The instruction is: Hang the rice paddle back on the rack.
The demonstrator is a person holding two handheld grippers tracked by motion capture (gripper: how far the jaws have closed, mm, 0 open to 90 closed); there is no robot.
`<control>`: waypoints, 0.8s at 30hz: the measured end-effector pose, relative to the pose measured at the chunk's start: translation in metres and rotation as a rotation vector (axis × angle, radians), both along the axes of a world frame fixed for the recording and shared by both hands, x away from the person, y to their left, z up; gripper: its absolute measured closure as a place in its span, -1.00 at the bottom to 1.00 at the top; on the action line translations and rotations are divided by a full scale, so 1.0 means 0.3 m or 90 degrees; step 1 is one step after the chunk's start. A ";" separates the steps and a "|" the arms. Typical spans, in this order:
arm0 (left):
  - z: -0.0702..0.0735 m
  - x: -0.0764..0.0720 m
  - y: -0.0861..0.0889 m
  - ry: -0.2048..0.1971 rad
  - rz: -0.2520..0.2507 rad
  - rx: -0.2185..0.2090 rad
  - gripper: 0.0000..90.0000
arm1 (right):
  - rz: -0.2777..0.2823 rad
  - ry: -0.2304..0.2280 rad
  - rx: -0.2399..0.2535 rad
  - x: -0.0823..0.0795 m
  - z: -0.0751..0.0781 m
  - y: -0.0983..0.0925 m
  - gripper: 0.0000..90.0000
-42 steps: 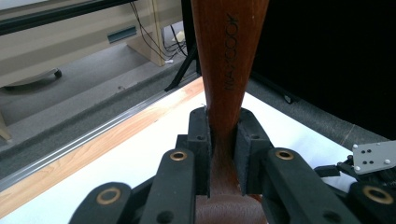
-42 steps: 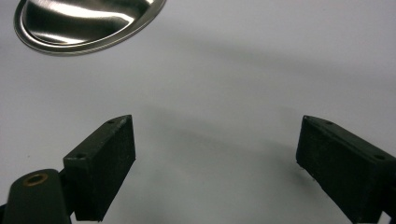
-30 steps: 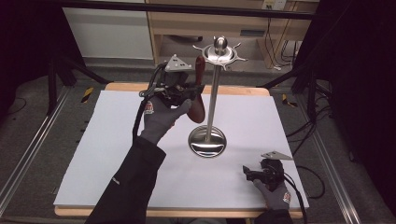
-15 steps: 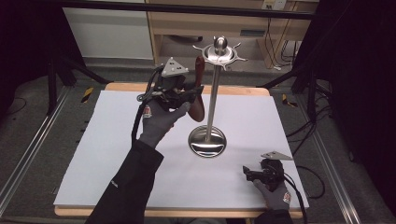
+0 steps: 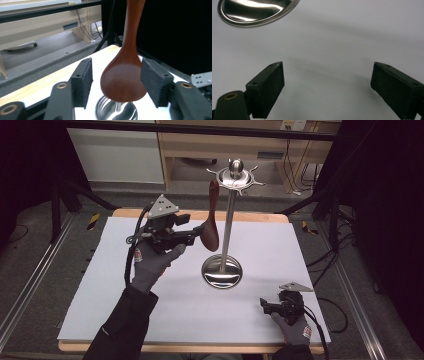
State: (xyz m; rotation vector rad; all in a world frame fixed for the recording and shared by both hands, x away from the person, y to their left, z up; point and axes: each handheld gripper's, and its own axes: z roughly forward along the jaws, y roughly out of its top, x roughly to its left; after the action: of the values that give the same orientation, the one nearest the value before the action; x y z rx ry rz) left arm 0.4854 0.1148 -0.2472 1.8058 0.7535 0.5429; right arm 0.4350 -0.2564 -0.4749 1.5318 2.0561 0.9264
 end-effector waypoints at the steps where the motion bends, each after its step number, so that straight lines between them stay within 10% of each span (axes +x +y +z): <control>1: -0.029 -0.010 0.023 0.000 -0.001 0.001 -0.12 | 0.001 -0.002 0.000 -0.001 0.000 -0.001 -0.74; 24: -0.449 -0.077 0.249 0.101 0.053 0.041 -0.15 | -0.006 0.001 -0.004 -0.003 -0.003 0.004 -0.75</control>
State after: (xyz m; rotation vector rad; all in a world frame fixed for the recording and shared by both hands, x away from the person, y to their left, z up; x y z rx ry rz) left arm 0.4625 0.1894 -0.3820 1.9007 0.9315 0.4867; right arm 0.4342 -0.2553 -0.4760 1.5380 2.0485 0.9139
